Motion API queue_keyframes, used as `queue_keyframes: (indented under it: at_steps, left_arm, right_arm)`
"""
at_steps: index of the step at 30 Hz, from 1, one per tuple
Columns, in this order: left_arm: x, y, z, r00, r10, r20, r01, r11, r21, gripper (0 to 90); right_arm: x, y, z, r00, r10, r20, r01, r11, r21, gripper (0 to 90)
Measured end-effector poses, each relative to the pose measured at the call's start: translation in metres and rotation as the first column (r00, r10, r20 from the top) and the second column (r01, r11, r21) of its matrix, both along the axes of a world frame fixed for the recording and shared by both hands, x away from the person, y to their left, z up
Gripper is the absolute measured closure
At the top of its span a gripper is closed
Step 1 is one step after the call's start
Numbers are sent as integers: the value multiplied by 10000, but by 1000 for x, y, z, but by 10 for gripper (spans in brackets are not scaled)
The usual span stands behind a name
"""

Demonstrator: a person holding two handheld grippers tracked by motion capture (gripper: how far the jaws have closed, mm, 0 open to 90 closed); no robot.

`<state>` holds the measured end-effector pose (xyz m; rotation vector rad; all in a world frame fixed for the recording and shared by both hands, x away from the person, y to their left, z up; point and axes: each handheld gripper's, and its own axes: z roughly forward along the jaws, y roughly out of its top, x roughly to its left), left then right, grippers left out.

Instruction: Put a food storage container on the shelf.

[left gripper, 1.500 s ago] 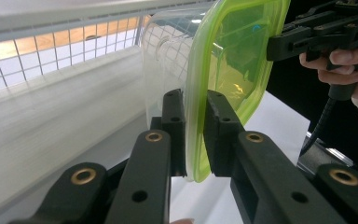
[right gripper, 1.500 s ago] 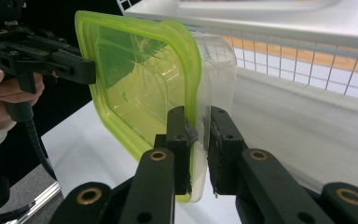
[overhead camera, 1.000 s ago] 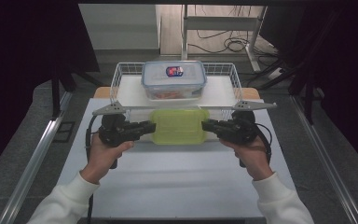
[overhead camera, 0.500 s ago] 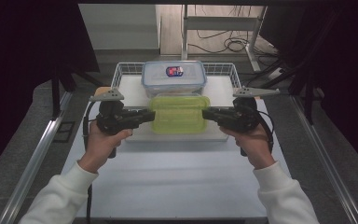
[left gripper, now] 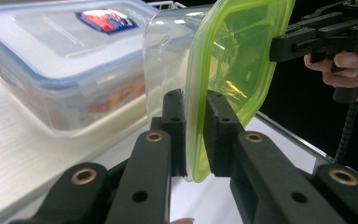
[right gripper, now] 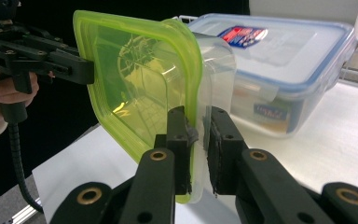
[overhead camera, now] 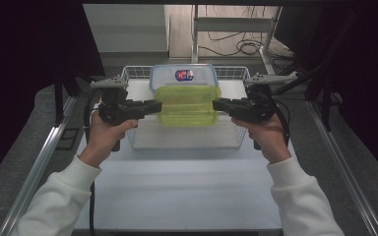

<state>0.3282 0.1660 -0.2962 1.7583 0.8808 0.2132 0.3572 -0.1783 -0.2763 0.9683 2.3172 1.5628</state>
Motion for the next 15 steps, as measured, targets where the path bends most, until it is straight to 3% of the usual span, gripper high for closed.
queue_keyframes:
  at_steps: [11,15]
  left_arm:
    - [28,9,21,10000,-1,-61,0,9998,-191,803]
    - [36,9,30,9999,121,37,-121,9999,-9,803]
  right_arm:
    - [30,7,22,9999,100,-10,-100,9998,161,799]
    - [40,9,29,10000,90,27,-90,9998,182,800]
